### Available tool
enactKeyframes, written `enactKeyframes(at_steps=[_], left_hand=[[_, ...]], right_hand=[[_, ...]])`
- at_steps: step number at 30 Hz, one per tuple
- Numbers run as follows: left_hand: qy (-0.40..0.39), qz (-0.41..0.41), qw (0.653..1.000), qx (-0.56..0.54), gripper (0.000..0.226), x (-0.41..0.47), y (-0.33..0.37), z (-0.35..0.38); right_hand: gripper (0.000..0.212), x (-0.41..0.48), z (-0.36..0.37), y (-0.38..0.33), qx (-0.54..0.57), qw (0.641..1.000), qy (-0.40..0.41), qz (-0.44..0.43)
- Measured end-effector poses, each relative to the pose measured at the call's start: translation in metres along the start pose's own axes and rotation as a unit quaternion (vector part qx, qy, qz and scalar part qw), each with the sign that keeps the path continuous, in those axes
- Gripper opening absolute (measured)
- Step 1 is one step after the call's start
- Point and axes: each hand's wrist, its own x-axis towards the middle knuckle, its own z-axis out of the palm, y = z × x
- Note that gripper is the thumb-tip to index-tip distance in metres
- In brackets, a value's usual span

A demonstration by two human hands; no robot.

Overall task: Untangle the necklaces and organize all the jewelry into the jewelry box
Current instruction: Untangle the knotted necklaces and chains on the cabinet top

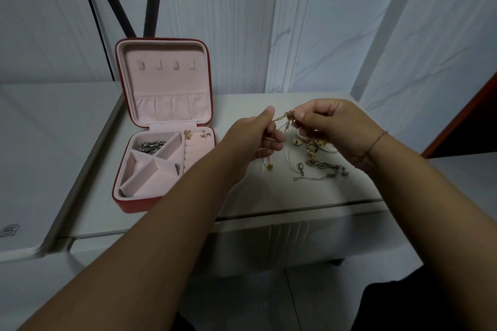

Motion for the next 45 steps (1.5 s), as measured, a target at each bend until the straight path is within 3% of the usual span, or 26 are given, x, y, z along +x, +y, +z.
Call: enactKeyframes(at_steps=[8,14,22,29,38,45], left_hand=[[0.044,-0.01,0.998,0.036,0.045,0.0,0.002,-0.001],[0.058,-0.002,0.997,0.058,0.034,-0.001,0.003,0.0],[-0.034,0.085,0.994,0.058,0.01,-0.009,0.003,0.002],[-0.028,0.098,0.993,0.052,0.026,-0.004,-0.001,0.001],[-0.086,0.096,0.957,0.261,0.026,0.004,-0.018,-0.001],[-0.097,0.087,0.948,0.289,0.028,0.007,-0.02,-0.001]], right_hand=[[0.003,0.002,-0.002,-0.003,0.029,0.999,0.018,0.001],[0.01,0.0,-0.002,-0.005,0.057,0.998,0.004,0.003],[0.013,-0.001,-0.003,-0.005,0.067,0.998,-0.017,0.01],[0.015,-0.001,-0.001,-0.005,0.068,0.997,-0.045,-0.006],[0.015,0.0,-0.001,-0.009,0.157,0.986,-0.056,-0.012],[0.014,0.001,-0.003,-0.009,0.188,0.981,-0.048,-0.011]])
